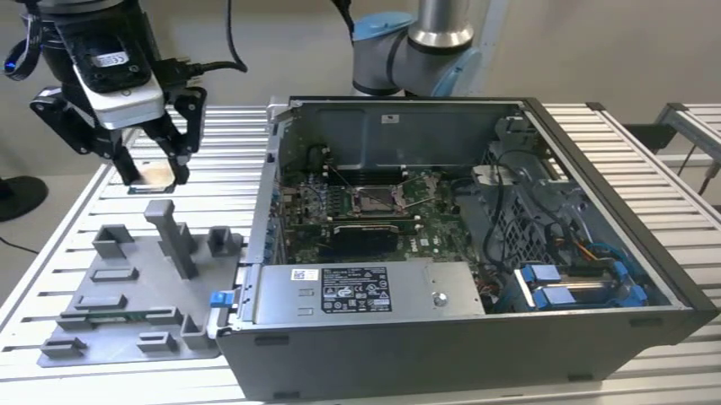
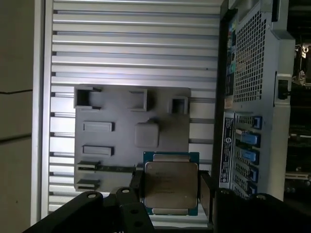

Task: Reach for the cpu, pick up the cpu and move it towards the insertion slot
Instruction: 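Pick up the cpu and move it towards the insertion slot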

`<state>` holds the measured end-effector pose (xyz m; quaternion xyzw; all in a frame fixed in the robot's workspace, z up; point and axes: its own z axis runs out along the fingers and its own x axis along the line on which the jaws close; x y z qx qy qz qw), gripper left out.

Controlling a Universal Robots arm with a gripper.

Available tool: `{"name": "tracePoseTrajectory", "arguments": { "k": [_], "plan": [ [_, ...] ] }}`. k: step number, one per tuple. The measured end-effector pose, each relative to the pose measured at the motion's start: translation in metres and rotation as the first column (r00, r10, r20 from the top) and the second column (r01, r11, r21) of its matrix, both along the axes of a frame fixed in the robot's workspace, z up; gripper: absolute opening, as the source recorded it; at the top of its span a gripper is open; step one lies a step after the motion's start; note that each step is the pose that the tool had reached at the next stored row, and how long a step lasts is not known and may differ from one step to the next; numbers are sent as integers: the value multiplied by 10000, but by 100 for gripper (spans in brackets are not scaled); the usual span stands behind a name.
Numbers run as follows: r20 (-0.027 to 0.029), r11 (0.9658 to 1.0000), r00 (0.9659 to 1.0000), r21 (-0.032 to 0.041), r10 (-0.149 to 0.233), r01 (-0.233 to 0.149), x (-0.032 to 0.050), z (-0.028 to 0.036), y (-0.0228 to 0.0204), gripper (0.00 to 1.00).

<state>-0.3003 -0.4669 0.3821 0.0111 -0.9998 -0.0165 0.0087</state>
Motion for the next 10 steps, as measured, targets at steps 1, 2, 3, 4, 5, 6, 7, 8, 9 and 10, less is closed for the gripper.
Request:
{"name": "tracePoseTrajectory", "arguments": {
  "k": [1, 2, 3, 4, 5, 6, 7, 8, 9, 10],
  "plan": [
    [0, 10000, 10000, -1, 0, 0, 31, 0, 0, 0],
    [0, 10000, 10000, 0, 0, 0, 62, 0, 0, 0],
    [-1, 10000, 10000, -1, -1, 1, 94, 0, 0, 0],
    [-1, 10000, 10000, -1, -1, 1, 126, 1, 0, 0],
    [0, 10000, 10000, 0, -1, 1, 156, 0, 0, 0],
    [0, 10000, 10000, 0, -1, 1, 188, 0, 0, 0],
    [0, 10000, 10000, 0, -1, 1, 217, 0, 0, 0],
    [0, 10000, 10000, 0, 0, 0, 246, 0, 0, 0],
    [0, 10000, 10000, 0, -1, 1, 275, 0, 0, 0],
    [0, 10000, 10000, 0, 0, 0, 304, 0, 0, 0]
  ]
}}
